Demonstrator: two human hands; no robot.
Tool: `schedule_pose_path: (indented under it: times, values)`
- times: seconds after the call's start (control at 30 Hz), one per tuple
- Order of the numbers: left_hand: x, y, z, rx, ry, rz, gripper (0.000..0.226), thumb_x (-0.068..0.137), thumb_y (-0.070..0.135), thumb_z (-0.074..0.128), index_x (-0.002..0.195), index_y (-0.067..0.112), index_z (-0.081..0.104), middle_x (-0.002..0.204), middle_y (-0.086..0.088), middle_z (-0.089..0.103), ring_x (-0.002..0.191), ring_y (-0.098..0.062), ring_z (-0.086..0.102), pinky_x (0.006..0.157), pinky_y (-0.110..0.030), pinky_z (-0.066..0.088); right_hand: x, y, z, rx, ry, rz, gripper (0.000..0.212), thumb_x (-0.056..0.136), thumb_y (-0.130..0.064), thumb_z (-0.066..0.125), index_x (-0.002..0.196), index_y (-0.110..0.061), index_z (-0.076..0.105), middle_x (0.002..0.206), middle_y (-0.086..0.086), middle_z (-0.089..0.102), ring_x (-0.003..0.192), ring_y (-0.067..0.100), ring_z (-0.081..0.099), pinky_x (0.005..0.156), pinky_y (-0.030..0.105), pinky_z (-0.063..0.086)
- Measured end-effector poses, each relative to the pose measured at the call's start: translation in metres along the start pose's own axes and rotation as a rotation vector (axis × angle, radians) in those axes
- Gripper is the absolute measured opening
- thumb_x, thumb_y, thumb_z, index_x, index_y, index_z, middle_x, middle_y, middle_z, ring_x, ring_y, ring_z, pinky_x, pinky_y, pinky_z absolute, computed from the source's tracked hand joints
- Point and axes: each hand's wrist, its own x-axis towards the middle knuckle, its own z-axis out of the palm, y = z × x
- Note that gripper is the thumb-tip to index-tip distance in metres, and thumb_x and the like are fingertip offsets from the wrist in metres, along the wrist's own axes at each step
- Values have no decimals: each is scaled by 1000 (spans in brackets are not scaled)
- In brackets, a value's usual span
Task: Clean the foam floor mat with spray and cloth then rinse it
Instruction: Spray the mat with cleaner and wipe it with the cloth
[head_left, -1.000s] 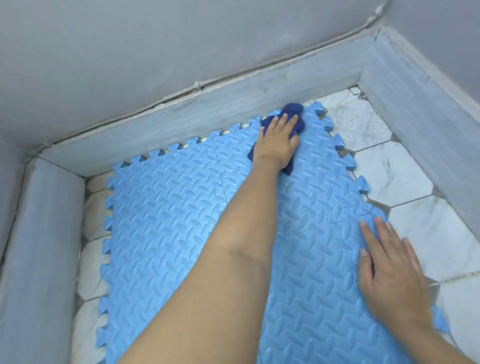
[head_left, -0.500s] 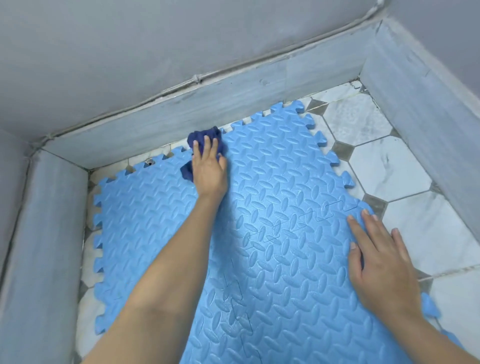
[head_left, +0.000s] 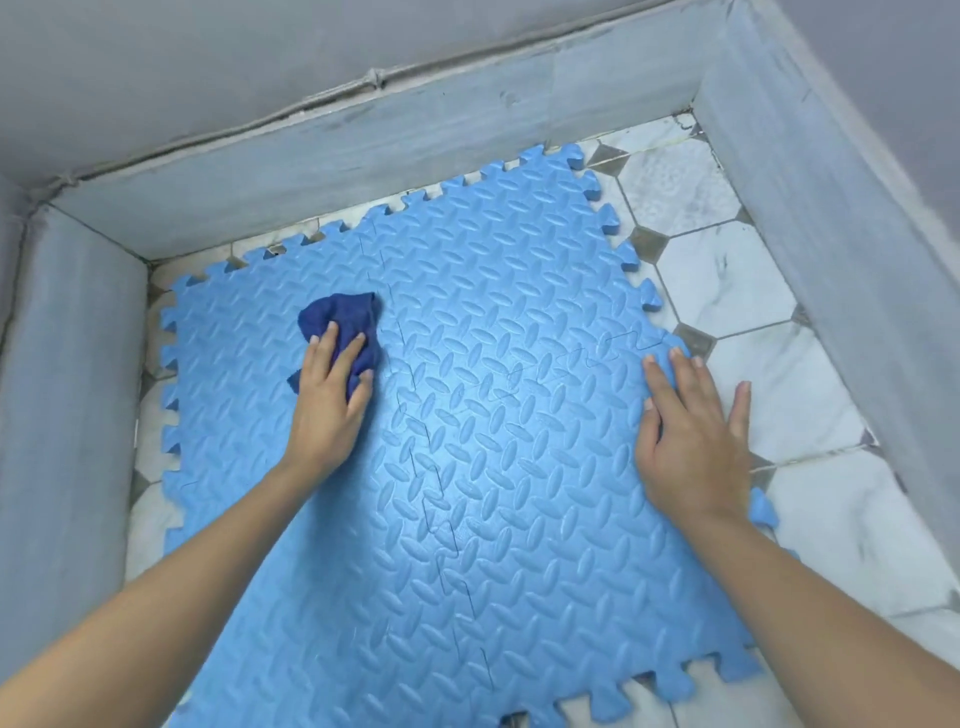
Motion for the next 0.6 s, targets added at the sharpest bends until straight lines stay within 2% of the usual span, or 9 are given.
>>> schedule_pose_path:
  times: [0.07,0.13,0.2,0.27,0.33,0.4,0.47,0.53,0.6]
  values:
    - [-1,23,12,-18,17,76,43,100,15,42,143,12,42,158,-3,24,148,-17,8,113,-13,-1,0,1,3,-13,11,7,53,93,-26,30,143,-23,46,154,4,40,144,22,34,119,53,10]
    - [-9,57,27,-54,-40,262,43,99,10,43,142,9,43,156,-3,28,146,-14,11,115,-12,1,2,0,3,26,-9,0,52,94,-27,29,144,-23,44,156,3,37,145,21,30,119,50,14]
    - [-41,98,50,-71,-142,464,45,97,16,43,141,8,44,154,-4,32,146,-17,15,120,-25,9,6,3,-5,194,-75,-26,49,97,-22,35,146,-23,42,159,2,30,148,19,23,120,45,14]
    - [-86,135,72,-15,-221,685,51,94,28,42,142,9,44,155,-5,31,147,-22,16,120,-34,14,9,18,-25,466,-159,31,55,95,-7,45,148,-24,39,161,1,24,150,16,17,121,35,15]
    - [-115,148,83,91,-275,836,58,90,35,47,145,18,40,158,-2,25,147,-24,15,119,-39,15,-7,41,-39,516,-114,139,58,94,0,44,147,-21,40,159,2,27,149,16,18,119,28,16]
    - [-102,140,81,168,-251,810,63,87,41,48,147,26,34,160,0,19,147,-28,14,118,-46,16,-37,55,-39,397,-93,229,49,100,-5,39,147,-17,41,158,5,30,149,19,18,121,33,12]
    - [-65,132,77,214,-188,678,67,86,46,41,149,27,29,161,-4,13,147,-36,10,116,-52,16,-57,57,-29,300,-168,221,50,102,-7,31,150,-17,33,161,4,23,151,22,11,121,40,5]
    - [-27,132,74,209,-152,530,67,88,46,34,149,19,29,160,-11,10,146,-41,7,116,-53,15,-56,58,-27,276,-252,209,54,101,-4,28,153,-19,25,164,2,14,151,22,3,120,44,1]
    - [-7,146,75,116,-171,437,60,95,35,35,149,10,28,160,-16,9,147,-39,2,119,-49,10,-48,59,-33,331,-333,239,54,102,-4,28,153,-21,25,164,1,10,152,22,-1,119,45,-2]
